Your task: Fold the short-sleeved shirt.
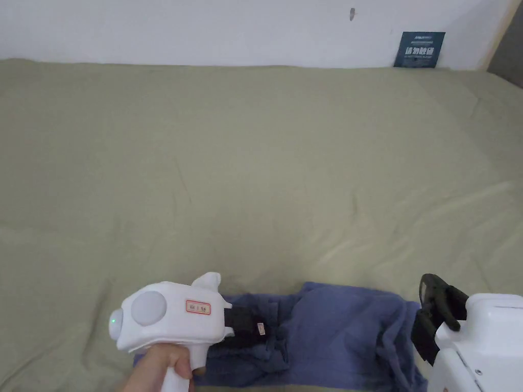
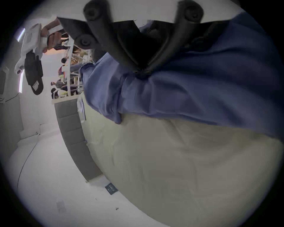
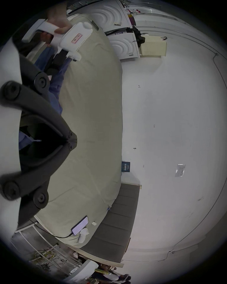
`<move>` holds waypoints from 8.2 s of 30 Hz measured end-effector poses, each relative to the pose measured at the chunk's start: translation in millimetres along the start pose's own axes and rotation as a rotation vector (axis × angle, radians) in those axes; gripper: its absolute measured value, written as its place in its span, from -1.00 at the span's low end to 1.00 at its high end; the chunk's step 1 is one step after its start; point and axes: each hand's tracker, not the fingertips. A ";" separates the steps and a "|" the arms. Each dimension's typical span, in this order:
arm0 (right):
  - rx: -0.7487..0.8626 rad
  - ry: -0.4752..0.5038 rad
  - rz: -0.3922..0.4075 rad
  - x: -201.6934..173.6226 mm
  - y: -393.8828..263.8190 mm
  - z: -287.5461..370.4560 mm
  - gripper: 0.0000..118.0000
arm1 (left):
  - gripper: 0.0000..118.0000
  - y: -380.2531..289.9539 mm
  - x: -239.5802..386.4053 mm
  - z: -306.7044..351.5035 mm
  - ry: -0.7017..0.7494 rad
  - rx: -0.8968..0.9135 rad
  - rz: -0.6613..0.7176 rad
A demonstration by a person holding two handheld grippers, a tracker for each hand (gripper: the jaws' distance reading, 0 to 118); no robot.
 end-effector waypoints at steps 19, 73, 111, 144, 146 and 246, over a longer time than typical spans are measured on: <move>0.008 0.043 0.014 -24.0 5.4 -8.2 -1.00 | 0.96 -0.7 -75.9 152.9 0.016 0.147 -0.017; 0.011 0.048 -0.033 5.2 9.4 -11.4 -1.00 | 0.35 19.6 90.1 72.2 0.172 0.189 -0.168; -0.714 1.016 -0.493 -93.4 -49.7 -179.6 -1.00 | -1.00 9.8 -50.1 156.8 0.081 0.209 -0.091; -0.553 0.895 -0.469 -27.1 -18.7 -133.6 -1.00 | -0.57 47.2 -91.6 171.5 -0.030 0.123 0.027; -0.534 0.893 -0.478 -24.8 -15.5 -125.9 -1.00 | -0.57 57.9 -117.4 206.7 0.025 0.162 0.041; 0.365 0.087 0.051 -29.6 152.6 11.5 1.00 | 1.00 -45.6 195.5 163.4 0.693 1.120 -0.602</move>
